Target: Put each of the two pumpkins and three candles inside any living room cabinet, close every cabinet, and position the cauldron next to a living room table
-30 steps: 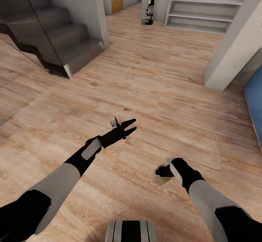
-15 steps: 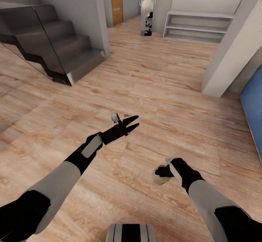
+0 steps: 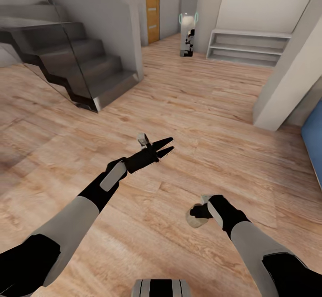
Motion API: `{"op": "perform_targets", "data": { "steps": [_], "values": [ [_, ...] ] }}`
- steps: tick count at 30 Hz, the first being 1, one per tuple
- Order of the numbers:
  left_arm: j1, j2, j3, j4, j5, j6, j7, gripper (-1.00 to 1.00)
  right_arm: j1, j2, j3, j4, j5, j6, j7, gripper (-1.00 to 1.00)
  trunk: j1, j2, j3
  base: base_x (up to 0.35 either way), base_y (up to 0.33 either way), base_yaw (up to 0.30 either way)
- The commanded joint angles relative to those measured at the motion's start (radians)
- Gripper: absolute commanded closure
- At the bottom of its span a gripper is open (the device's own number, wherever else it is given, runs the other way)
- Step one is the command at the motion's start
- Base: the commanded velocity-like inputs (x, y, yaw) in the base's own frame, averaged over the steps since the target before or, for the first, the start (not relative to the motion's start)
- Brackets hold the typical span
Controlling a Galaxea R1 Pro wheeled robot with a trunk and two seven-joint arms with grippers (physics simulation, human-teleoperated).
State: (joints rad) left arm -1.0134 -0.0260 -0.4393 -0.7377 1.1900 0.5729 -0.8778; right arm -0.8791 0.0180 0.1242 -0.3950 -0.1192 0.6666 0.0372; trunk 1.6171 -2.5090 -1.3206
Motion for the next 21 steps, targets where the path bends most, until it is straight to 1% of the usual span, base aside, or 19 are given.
{"op": "perform_targets", "data": {
  "steps": [1,8,13,17,21],
  "values": [
    [0.000,0.000,0.000,-0.005,-0.001,0.000,0.000,-1.00,0.000,0.000,0.000,0.000,-0.004,0.000,-0.003,1.00,0.000,0.000,0.004,0.000,0.000,0.281],
    [0.001,0.004,-0.001,-0.012,0.000,0.002,0.000,-1.00,0.000,0.000,0.001,0.001,0.002,-0.002,-0.006,1.00,-0.003,0.002,0.031,0.000,0.000,0.286],
    [0.001,-0.003,-0.001,-0.012,-0.001,0.001,0.001,-1.00,0.003,0.002,0.002,0.004,0.005,-0.002,-0.007,1.00,-0.006,0.003,0.050,0.000,0.000,0.288],
    [0.000,0.001,-0.001,-0.020,-0.001,0.002,0.001,-1.00,0.005,0.002,0.002,0.004,0.005,-0.006,-0.007,1.00,-0.008,0.004,0.066,0.000,0.000,0.287],
    [0.000,-0.004,-0.002,-0.024,-0.001,0.002,0.006,-1.00,0.007,0.002,0.002,0.005,0.006,-0.011,-0.007,1.00,-0.009,0.005,0.081,0.000,0.000,0.287]
  ]
}}
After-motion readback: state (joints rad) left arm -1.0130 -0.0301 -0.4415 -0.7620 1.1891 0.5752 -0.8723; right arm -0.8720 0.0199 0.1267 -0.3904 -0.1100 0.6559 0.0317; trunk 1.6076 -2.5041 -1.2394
